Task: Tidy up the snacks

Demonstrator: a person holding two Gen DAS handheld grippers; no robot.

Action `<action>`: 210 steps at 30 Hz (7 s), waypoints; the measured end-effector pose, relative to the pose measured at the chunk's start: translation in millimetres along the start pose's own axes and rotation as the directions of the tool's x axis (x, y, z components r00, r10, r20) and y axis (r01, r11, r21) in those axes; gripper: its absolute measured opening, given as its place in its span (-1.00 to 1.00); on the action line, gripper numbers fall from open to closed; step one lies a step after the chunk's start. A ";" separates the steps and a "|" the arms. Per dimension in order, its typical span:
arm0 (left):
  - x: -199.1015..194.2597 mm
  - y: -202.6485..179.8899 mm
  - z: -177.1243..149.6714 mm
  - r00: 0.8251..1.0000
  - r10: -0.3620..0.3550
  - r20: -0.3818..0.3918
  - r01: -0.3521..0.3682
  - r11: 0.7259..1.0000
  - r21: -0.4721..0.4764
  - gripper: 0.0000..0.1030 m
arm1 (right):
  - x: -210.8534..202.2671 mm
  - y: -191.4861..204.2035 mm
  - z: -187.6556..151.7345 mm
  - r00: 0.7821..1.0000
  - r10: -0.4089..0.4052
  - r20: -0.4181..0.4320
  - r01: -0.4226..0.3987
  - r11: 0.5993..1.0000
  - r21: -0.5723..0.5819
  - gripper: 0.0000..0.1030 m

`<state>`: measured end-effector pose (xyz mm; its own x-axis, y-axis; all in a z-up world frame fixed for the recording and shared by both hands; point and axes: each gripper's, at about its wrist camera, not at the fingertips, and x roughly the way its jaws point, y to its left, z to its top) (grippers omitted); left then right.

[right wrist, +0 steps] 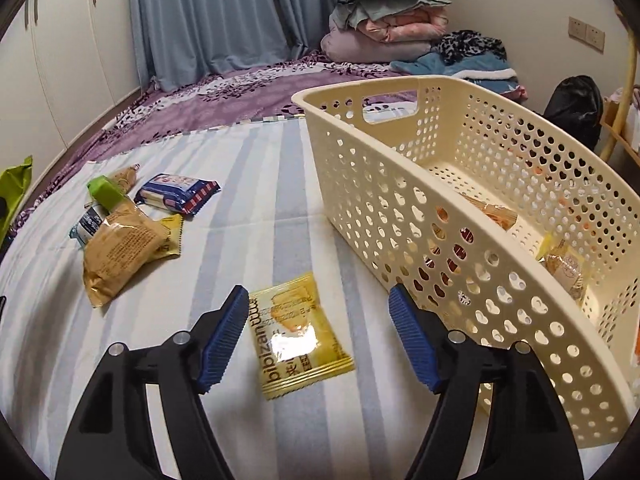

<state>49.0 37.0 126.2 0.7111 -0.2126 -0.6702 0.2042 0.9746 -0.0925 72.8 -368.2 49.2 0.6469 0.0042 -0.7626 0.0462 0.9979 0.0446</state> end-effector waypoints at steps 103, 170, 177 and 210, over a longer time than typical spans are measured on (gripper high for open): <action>42.3 -364.6 80.5 0.917 -0.398 -0.013 0.359 0.812 0.460 0.85 | -107.7 -142.1 -9.7 0.949 -0.233 0.211 0.164 0.940 0.299 0.47; 35.8 -48.5 36.2 0.998 -0.039 -0.039 0.040 0.999 0.012 0.94 | -75.0 30.2 25.9 0.992 0.004 0.129 -0.007 1.000 0.022 0.90; 44.2 -9.3 35.8 0.999 0.003 -0.044 -0.006 0.998 -0.065 0.94 | -49.5 59.2 17.8 0.995 0.081 0.051 -0.081 0.997 -0.007 0.90; 170.0 -25.8 28.5 0.987 -0.071 -0.141 0.091 0.986 0.140 0.72 | 23.6 114.1 8.4 0.972 0.202 -0.119 -0.207 0.978 -0.030 0.90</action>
<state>183.8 -26.3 35.6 0.5928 -0.2688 -0.7592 0.3600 0.9317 -0.0488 99.7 -254.7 41.7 0.5478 0.2131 -0.8090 -0.1113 0.9770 0.1821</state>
